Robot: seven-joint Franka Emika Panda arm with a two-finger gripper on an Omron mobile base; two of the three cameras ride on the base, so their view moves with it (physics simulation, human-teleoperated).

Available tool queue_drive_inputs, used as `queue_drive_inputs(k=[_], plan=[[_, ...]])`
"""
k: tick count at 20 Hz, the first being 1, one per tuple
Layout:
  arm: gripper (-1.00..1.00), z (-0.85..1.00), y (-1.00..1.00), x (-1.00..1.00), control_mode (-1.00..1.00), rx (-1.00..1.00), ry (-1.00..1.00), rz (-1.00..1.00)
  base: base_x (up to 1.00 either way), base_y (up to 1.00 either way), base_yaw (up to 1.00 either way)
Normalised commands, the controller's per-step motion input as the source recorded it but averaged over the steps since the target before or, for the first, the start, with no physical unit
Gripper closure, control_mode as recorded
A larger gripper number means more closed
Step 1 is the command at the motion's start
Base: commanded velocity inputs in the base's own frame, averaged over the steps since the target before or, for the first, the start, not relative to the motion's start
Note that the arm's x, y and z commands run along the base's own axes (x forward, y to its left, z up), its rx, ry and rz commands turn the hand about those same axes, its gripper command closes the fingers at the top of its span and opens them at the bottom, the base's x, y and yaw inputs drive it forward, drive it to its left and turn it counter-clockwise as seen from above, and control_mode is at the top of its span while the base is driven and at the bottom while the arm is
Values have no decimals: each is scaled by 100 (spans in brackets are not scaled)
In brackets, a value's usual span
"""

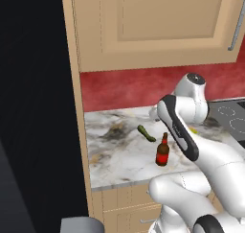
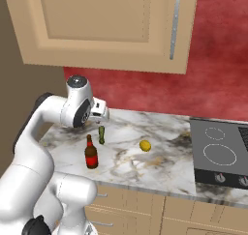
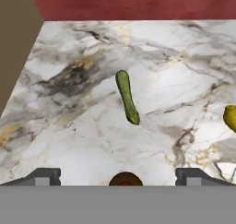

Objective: Place the beer on the top shelf of the fridge to keep it out of children's reach, and place the lemon and squash on lower shelves for easy access.

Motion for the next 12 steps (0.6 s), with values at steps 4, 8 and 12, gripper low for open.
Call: queue_drive_inputs(k=[4,8,12], plan=[[-100,-42,-14,-4,-100,0,-5,2,0,0,0],[-100,-35,-2,-13,-100,1,-17,10,0,0,0],[-100,-34,0,-7,-100,0,-15,11,0,0,0]])
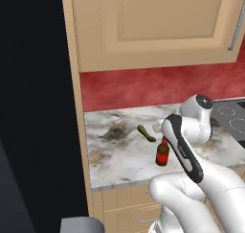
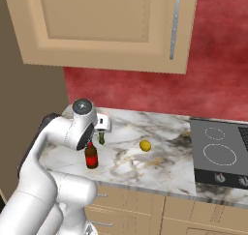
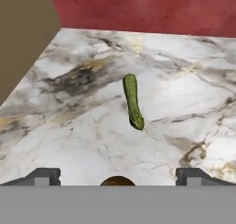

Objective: Place the beer on the top shelf of the fridge to keep it out of children's reach, and place the lemon and squash on lower shelves for easy access.

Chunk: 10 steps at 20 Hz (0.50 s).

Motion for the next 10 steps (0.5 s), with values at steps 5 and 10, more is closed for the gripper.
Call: queue_drive_inputs(k=[5,10], plan=[[-100,-14,-6,-26,-100,2,-15,16,0,0,0],[-100,-1,-9,-24,-100,2,-13,21,0,0,0]])
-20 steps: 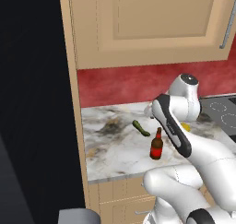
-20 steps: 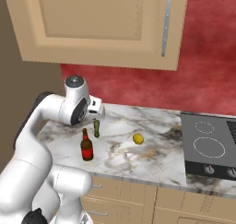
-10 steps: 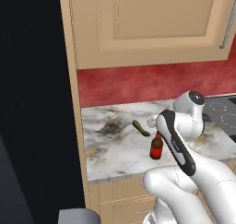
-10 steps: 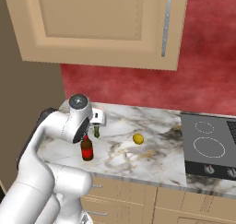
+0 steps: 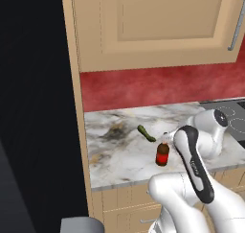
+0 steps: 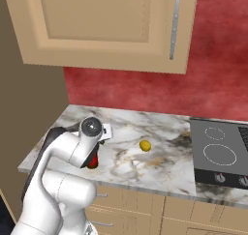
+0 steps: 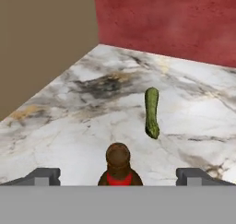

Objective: Place the beer on the top shelf of the fridge to keep it out of children's reach, and place the lemon and squash on lower shelves for easy access.

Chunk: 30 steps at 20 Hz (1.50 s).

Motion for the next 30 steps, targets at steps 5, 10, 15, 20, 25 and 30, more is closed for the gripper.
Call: queue_drive_inputs(k=[5,10,15,20,25,30], plan=[[-100,-10,-2,-10,-100,1,-7,24,0,0,0],[-100,-21,-2,0,-100,3,-8,26,0,0,0],[-100,-30,-2,3,-100,5,-15,22,0,0,0],[-100,-27,-12,15,-100,9,-11,14,0,0,0],[-100,-20,-1,18,-100,7,-3,9,0,0,0],[-100,-18,2,21,-100,1,0,5,0,0,0]])
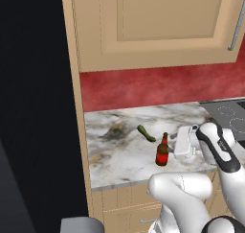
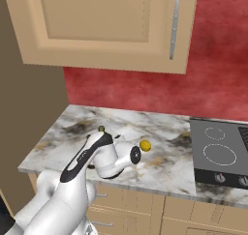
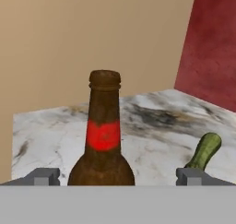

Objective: Place the beer on the top shelf of the fridge to keep it out of children's reach, and place the lemon and squash on lower shelves for easy access.

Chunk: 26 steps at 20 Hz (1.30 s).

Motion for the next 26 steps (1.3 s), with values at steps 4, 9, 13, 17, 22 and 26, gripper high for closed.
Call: queue_drive_inputs(k=[4,9,13,17,22,26], plan=[[-100,-2,1,9,-100,0,0,0,0,0,0],[-100,0,4,0,-100,3,2,0,0,0,0],[-100,0,24,0,-100,2,3,0,0,0,0],[-100,0,32,0,-100,3,1,0,0,0,0],[-100,-9,19,4,-100,0,5,0,0,0,0],[-100,-16,10,7,-100,0,8,0,0,0,0]])
